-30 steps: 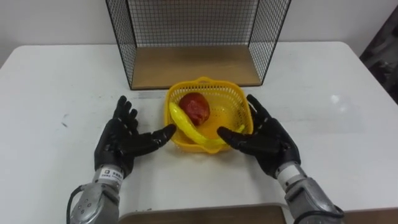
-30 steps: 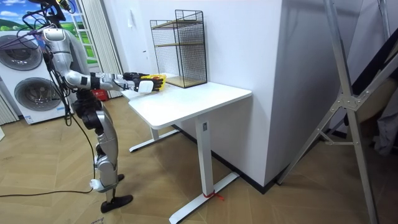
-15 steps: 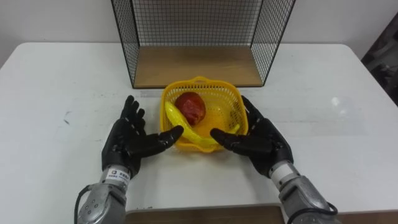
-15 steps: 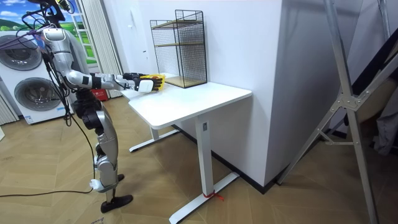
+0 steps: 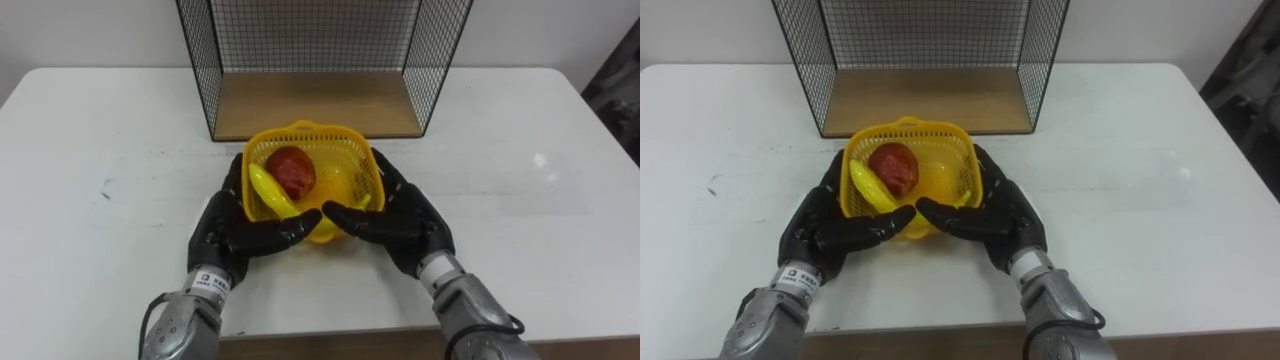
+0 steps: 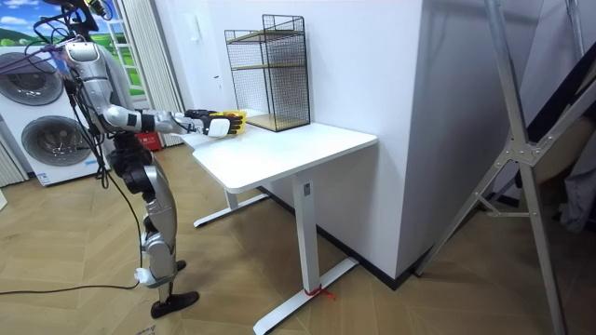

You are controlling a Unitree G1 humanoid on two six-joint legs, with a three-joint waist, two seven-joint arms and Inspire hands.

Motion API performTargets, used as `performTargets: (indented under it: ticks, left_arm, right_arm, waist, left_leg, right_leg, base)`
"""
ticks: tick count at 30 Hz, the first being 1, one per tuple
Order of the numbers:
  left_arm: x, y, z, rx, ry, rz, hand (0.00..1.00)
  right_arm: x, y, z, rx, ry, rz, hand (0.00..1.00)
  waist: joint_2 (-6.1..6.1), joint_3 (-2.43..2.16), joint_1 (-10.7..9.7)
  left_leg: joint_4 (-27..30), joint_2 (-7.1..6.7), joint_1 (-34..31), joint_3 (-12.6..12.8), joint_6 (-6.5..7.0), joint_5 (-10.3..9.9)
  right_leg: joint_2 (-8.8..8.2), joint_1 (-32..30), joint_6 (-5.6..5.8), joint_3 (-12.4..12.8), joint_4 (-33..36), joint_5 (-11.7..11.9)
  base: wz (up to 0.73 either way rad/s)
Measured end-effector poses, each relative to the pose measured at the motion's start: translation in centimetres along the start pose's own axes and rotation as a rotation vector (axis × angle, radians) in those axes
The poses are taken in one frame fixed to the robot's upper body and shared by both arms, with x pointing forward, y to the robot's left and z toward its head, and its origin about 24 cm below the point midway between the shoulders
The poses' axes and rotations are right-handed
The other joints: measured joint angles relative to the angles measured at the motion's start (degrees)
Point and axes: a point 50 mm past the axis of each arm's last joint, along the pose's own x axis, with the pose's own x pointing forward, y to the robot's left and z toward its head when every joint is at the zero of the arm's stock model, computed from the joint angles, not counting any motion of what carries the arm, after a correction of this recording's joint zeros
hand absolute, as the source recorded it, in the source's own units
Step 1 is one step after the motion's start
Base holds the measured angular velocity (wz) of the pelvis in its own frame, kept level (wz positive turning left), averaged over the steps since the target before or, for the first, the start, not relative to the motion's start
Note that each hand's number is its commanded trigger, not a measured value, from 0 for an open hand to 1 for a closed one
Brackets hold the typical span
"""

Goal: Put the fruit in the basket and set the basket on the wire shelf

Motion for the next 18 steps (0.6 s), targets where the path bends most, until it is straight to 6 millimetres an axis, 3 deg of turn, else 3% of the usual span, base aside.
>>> performTargets:
  ticks: [18]
  left_arm:
    - [0.02,-0.28,-0.07,0.006,0.001,-0.014,0.0]
  right_arm:
    - [0.19,0.16,0.19,-0.026,-0.011,-0.01,0.0]
  waist:
    - [0.14,-0.04,-1.5]
  left_leg:
    - [0.0,0.0,-0.2,0.3,0.0,0.0]
  right_leg:
    - [0.03,-0.3,0.0,0.3,0.0,0.0]
  base:
    - [0.0]
